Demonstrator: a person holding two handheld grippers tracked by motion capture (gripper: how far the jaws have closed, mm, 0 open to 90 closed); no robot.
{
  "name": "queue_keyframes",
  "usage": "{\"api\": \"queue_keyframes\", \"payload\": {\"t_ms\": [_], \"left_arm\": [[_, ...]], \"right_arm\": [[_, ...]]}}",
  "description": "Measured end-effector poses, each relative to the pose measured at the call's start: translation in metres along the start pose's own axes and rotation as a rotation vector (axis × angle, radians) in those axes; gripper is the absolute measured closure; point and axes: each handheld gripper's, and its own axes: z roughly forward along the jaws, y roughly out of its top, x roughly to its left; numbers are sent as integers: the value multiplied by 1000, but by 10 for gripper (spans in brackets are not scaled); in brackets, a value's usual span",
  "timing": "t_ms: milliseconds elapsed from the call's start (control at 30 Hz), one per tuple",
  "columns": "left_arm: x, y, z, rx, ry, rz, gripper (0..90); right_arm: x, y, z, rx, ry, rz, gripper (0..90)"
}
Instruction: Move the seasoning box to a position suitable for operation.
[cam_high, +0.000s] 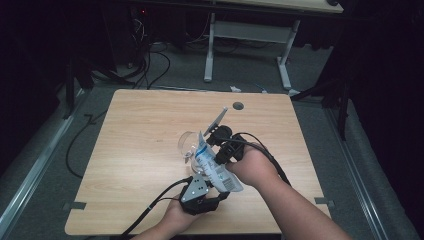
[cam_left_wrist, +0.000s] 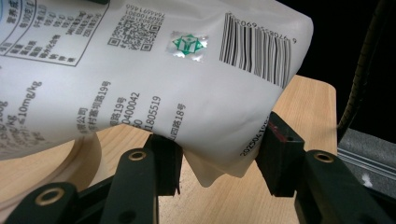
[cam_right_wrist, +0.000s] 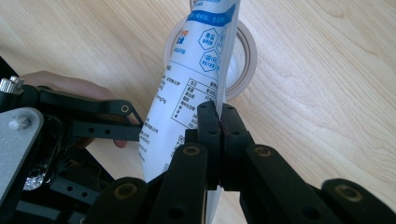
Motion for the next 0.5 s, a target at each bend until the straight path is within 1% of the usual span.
{"api": "queue_keyframes", "payload": {"t_ms": [67,233,267,333,400,433,500], "left_arm": [[0,-1,0,3,1,2,556],[1,-4,0,10,-2,-4,554],[2,-4,-1,11,-1,0,554],[3,-6,-1,16,0,3,554],[4,-8,-1,19,2,1,554],[5,-9,-1,19,4,2,554],[6,-11,-1,23,8,2,554]], "right_arm": [[1,-1,0,5,2,9,894],[1,-4,0,5,1,7,893],[2,-5,-1,9,2,16,894],[1,-7,-1,7,1,10,894],[1,-8,-1,15,5,22,894],[0,-9,0,16,3,14,894],[1,-9,2,18,10,17,894]]}}
